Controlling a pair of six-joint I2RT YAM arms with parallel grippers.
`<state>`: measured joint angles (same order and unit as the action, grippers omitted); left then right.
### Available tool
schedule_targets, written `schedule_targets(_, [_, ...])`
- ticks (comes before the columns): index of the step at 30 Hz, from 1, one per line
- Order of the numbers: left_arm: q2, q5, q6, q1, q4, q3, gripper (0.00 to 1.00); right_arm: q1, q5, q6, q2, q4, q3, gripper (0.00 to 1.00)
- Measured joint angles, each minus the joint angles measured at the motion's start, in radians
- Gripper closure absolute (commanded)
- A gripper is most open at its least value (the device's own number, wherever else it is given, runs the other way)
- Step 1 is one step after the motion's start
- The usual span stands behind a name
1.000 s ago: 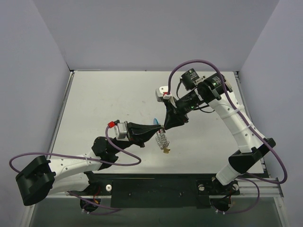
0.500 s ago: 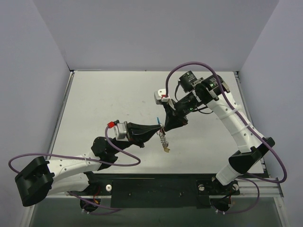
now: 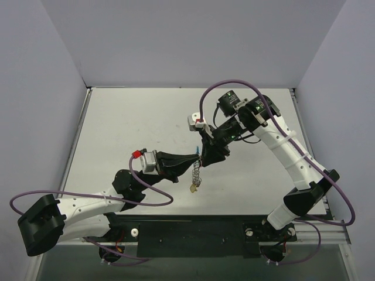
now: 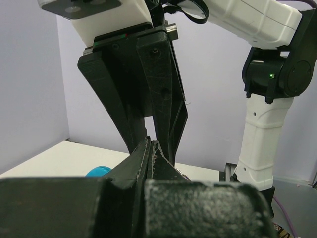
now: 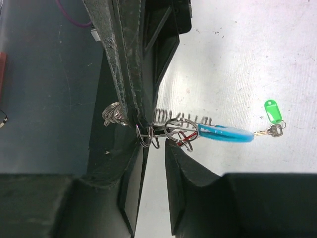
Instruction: Put the keys on the keyring
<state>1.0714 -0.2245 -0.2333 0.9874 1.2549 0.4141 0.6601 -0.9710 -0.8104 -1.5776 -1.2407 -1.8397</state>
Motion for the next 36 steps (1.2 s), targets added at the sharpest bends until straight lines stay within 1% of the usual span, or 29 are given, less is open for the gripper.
schedule_targets(5, [-0.016, 0.010, -0.001, 0.000, 0.002, 0.000, 1.00, -0.027, -0.006, -0.013, 0.003, -0.005, -0.007, 0.68])
schedule_targets(16, [-0.019, 0.016, -0.022, 0.002, 0.006, -0.015, 1.00, -0.037, -0.034, -0.170, 0.013, -0.067, -0.112, 0.67])
schedule_targets(24, [-0.011, 0.016, -0.027, 0.003, 0.006, -0.016, 1.00, 0.000, -0.036, -0.193, 0.012, -0.071, -0.116, 0.69])
schedule_targets(30, [-0.003, 0.017, -0.027, 0.008, 0.006, -0.016, 1.00, 0.017, -0.036, -0.185, 0.003, -0.071, -0.116, 0.77])
schedule_targets(36, [-0.003, 0.019, -0.027, 0.009, 0.006, -0.016, 1.00, 0.027, -0.026, -0.171, -0.005, -0.060, -0.097, 0.79])
